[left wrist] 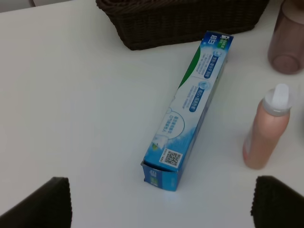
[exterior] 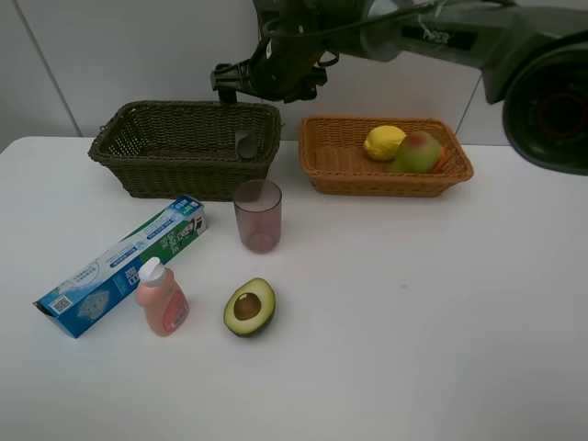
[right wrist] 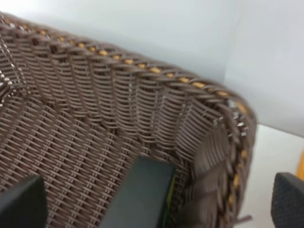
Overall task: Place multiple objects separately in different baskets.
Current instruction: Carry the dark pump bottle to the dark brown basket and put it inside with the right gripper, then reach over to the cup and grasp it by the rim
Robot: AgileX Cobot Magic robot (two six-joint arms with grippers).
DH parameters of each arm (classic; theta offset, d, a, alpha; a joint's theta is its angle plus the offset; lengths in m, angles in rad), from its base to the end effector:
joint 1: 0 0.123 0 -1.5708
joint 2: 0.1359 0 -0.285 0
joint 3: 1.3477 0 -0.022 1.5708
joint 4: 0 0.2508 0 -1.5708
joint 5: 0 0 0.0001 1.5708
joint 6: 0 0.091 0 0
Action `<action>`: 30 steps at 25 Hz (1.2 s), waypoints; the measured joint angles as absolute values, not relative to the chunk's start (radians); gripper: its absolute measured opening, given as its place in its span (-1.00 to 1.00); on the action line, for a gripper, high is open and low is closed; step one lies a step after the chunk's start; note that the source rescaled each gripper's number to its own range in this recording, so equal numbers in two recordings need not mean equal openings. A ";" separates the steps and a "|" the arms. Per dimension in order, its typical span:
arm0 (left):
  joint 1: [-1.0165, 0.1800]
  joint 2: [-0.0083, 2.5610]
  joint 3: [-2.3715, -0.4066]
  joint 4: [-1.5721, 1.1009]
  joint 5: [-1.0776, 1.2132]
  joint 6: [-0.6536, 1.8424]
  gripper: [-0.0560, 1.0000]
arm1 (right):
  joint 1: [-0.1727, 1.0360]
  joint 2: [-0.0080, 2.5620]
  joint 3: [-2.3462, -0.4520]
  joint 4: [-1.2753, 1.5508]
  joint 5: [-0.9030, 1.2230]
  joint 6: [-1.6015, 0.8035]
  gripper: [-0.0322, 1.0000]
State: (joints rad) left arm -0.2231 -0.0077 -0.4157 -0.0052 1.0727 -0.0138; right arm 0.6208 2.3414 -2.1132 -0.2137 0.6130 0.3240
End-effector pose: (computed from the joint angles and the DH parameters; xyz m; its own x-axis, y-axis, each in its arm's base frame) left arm 0.0022 -0.0009 0.2526 -0.5233 0.1020 -0.8460 0.2165 0.9761 -0.0162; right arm 0.4475 0.3064 0.2241 -0.6189 -0.2622 -0.7404 -0.4174 0.9083 0.0272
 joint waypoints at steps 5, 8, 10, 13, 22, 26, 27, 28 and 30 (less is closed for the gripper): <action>-0.223 -0.008 -0.416 -0.005 1.073 -0.014 1.00 | 0.625 2.279 -2.113 -0.217 0.713 0.311 1.00; -0.223 -0.008 -0.416 -0.005 1.073 -0.014 1.00 | 0.634 2.242 -2.113 -0.227 0.775 0.286 1.00; -0.223 -0.008 -0.416 -0.005 1.073 -0.014 1.00 | 0.645 2.213 -2.113 -0.237 0.812 0.270 1.00; -0.223 -0.008 -0.416 -0.005 1.073 -0.014 1.00 | 0.654 2.178 -2.113 -0.244 0.870 0.239 1.00; -0.223 -0.008 -0.416 -0.005 1.073 -0.014 1.00 | 0.654 2.051 -1.989 -0.217 0.956 0.109 1.00; -0.223 -0.008 -0.416 -0.005 1.073 -0.014 1.00 | 0.654 1.917 -1.786 -0.217 0.883 0.100 1.00; -0.223 -0.008 -0.416 -0.005 1.073 -0.014 1.00 | 0.654 1.879 -1.730 -0.222 0.872 0.100 1.00; -0.223 -0.008 -0.416 -0.005 1.073 -0.014 1.00 | 0.654 1.839 -1.677 -0.234 0.866 0.100 1.00; -0.223 -0.008 -0.416 -0.005 1.073 -0.014 1.00 | 0.654 1.765 -1.583 -0.263 0.862 0.100 1.00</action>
State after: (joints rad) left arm -0.2231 -0.0077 -0.4157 -0.0052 1.0727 -0.0138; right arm 0.6536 1.7652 -1.5834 -0.2625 0.8624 0.1001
